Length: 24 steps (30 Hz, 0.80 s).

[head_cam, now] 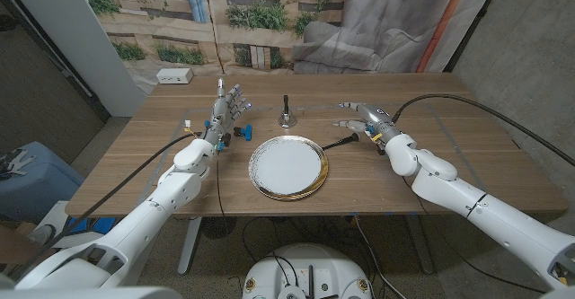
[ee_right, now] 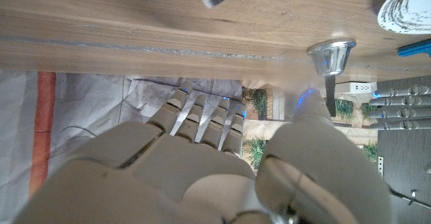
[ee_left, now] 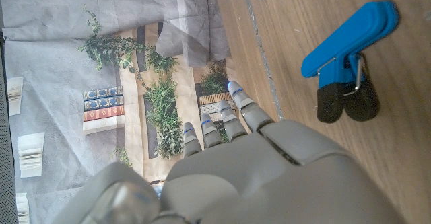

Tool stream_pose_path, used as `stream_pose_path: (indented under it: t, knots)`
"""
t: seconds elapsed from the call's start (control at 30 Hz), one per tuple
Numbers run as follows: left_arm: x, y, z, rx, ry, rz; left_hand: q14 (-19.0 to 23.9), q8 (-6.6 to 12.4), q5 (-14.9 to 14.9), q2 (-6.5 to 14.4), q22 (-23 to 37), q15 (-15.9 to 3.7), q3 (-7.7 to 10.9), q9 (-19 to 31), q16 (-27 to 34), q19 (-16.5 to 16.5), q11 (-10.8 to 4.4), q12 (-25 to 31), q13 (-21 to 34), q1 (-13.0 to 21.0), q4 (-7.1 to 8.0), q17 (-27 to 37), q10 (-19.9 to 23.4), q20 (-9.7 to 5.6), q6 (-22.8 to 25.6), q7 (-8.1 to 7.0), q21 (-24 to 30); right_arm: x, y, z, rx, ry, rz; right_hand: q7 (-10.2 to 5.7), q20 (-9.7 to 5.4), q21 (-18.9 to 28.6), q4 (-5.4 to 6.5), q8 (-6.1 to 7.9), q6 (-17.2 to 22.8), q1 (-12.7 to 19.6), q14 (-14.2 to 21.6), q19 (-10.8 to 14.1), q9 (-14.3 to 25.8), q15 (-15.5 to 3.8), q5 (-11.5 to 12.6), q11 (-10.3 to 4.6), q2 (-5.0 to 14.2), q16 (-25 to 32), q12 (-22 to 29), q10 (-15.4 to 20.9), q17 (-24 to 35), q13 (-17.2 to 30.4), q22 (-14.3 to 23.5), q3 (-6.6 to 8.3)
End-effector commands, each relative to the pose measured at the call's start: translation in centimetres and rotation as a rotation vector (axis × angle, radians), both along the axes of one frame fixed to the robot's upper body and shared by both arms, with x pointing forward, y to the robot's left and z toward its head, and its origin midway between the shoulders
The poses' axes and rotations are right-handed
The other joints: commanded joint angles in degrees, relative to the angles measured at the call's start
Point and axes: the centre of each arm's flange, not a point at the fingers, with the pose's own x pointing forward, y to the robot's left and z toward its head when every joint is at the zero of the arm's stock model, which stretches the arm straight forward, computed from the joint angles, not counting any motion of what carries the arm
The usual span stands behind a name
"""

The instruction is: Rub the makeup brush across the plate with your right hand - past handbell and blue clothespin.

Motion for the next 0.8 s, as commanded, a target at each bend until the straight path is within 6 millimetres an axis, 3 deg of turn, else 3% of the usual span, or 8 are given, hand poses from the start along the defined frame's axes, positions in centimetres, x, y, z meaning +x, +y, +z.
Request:
stream_pose_path:
  t: [0.03, 0.5, 0.7, 0.8]
  knots:
    - [0.0, 0.0, 0.0, 0.0, -0.001, 0.0, 0.4, 0.2, 0.2, 0.8, 0.3, -0.78, -0.1, 0.1, 0.2, 0.4, -0.39, 0.4, 0.2, -0.1, 0.4, 0.1, 0.2, 0.03, -0.1, -0.58, 0.2, 1.1, -1.2, 0.2, 0.217, 0.01, 0.026, 0.12, -0.1, 0.1, 0.35, -0.21, -0.6, -0.9, -0.4, -0.1, 0.1, -0.83, 0.3, 0.4, 0.22, -0.4, 0.1, -0.7, -0.2, 0.1, 0.1, -0.12]
    - [0.0, 0.0, 0.0, 0.0, -0.001, 0.0, 0.4, 0.19, 0.2, 0.8, 0.3, -0.74, -0.1, 0.1, 0.2, 0.4, -0.37, 0.4, 0.2, -0.1, 0.4, 0.1, 0.1, 0.06, -0.1, -0.58, 0.3, 2.0, -2.7, -0.3, 0.49, 0.059, 0.127, 1.54, -0.5, -0.1, 1.18, -0.59, -2.6, -3.5, -0.9, -0.5, 0.0, -0.28, 0.3, 1.42, 1.05, -1.1, 0.0, -3.0, -0.5, 0.0, 0.0, -0.51]
    - [0.0, 0.0, 0.0, 0.0, -0.001, 0.0, 0.4, 0.2, 0.2, 0.8, 0.3, -0.72, -0.1, 0.1, 0.2, 0.4, -0.46, 0.4, 0.2, -0.1, 0.4, 0.1, 0.1, 0.0, -0.1, -0.58, 0.3, 2.7, -3.5, -0.6, 0.612, 0.101, 0.187, 2.85, -0.92, -0.6, 1.94, -0.85, -5.0, -6.0, -1.8, -2.3, 0.0, -0.05, 0.1, 2.36, 1.74, -1.9, -0.1, -5.3, -0.8, -0.2, 0.0, -0.94]
    - [0.0, 0.0, 0.0, 0.0, -0.001, 0.0, 0.4, 0.2, 0.2, 0.8, 0.3, -0.8, -0.1, 0.1, 0.2, 0.4, -0.33, 0.4, 0.2, -0.1, 0.4, 0.1, 0.2, 0.02, -0.1, -0.58, 0.3, 3.3, -4.2, -1.2, 0.755, 0.097, 0.265, 3.12, -1.21, -0.7, 2.15, -0.85, -5.4, -6.6, -2.1, -2.6, 0.0, -0.17, 0.0, 2.66, 1.94, -2.0, 0.0, -5.6, -0.9, -0.2, 0.0, -1.02]
